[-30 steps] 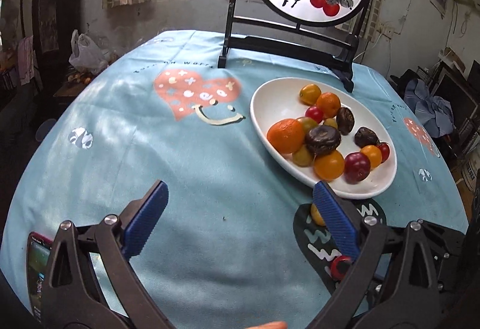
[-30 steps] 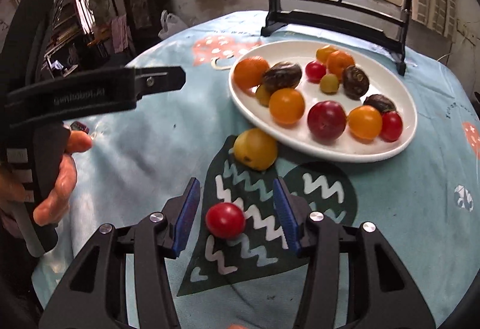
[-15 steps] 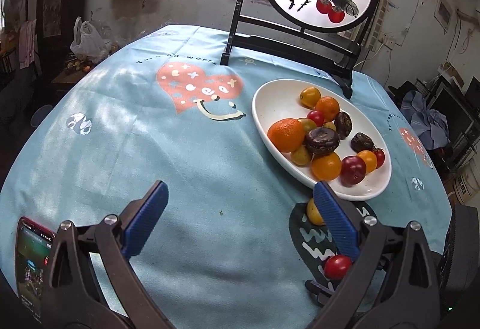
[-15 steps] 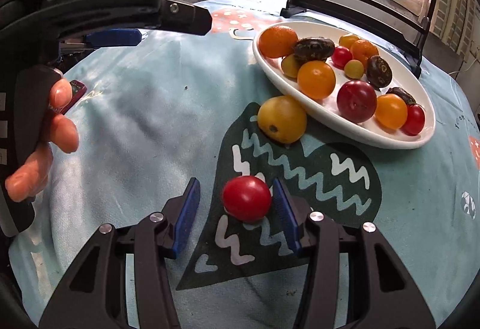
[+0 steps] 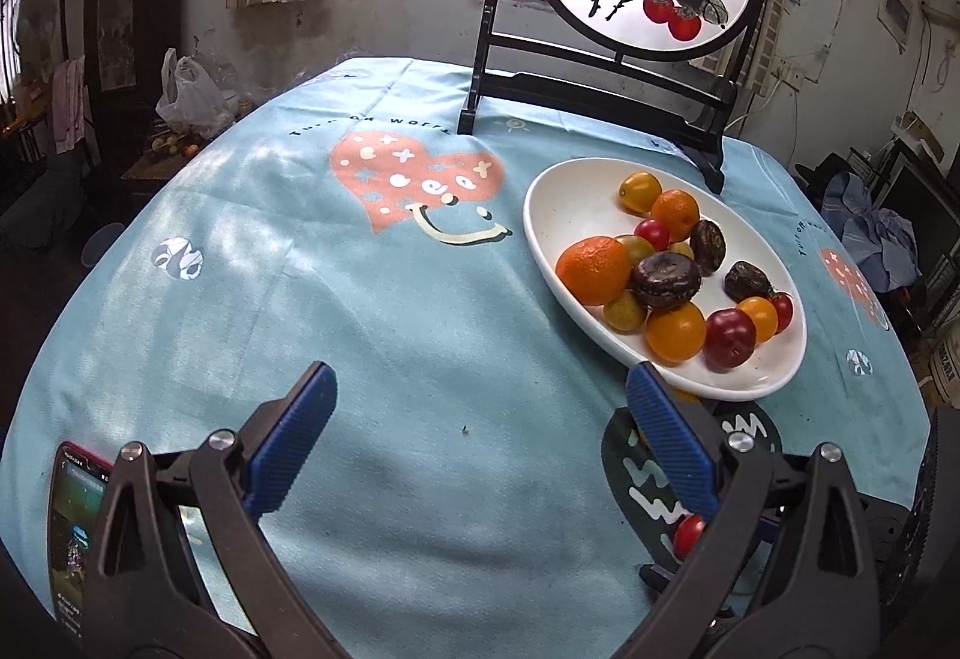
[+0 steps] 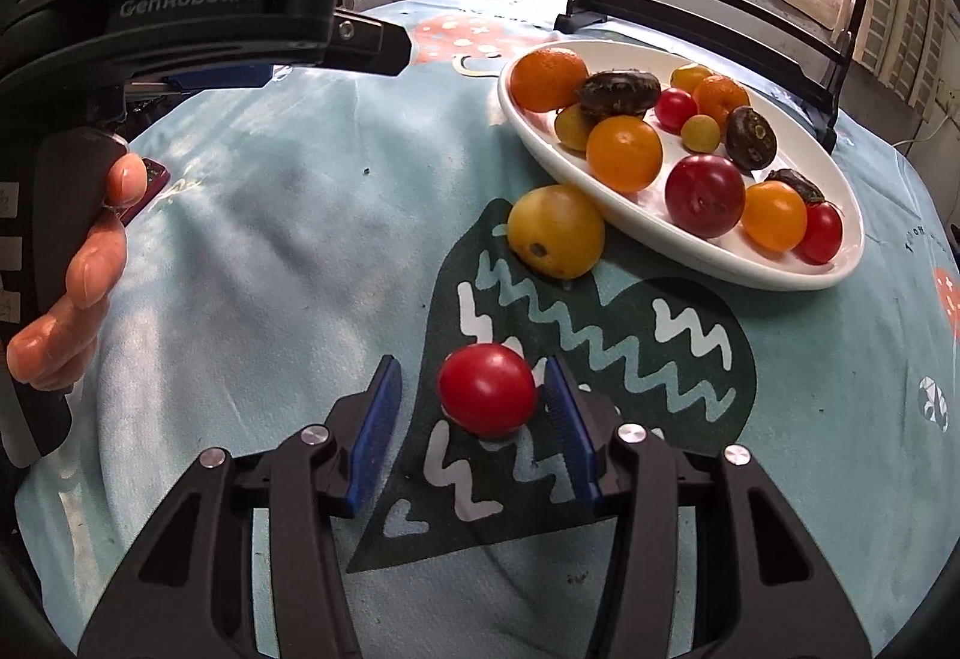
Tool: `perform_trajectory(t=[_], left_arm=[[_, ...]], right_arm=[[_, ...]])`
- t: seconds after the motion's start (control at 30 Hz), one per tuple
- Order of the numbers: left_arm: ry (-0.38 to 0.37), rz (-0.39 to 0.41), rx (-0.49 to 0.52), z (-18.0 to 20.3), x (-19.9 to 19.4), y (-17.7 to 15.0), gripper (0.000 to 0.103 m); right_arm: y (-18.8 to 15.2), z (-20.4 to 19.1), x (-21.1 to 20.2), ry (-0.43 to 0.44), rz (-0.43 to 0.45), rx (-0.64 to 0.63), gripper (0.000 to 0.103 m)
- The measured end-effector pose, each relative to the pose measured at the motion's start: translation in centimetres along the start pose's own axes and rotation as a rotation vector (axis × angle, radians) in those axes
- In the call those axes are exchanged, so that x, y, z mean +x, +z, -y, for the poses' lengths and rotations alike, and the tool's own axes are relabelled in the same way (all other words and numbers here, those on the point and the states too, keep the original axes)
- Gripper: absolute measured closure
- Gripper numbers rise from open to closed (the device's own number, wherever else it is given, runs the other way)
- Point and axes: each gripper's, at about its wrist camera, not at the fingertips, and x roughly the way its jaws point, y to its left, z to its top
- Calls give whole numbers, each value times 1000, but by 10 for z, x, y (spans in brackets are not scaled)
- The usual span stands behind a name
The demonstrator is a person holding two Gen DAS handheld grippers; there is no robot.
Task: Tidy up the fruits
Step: 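Grasp the last red cherry tomato with the right tool, then grasp the yellow fruit with the left tool while the right tool holds the tomato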
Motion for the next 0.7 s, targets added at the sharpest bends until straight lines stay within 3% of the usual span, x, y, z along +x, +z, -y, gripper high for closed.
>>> perform_trajectory(t=[0.2,0.4,0.5,0.7], left_arm=[[3,-6,-23,-5,2,0,4],[-33,-36,21,3,7,-3,6],[-52,-47,85,18,9,-11,10],[-147,-87,250,62,19,-30,14]], right_arm=[[-3,1,-5,-1,0,1,74],[-2,30,-20,45,46,146,75],[-1,49,-34,13,102,228,75],[-5,79,-43,-20,119,361,75]])
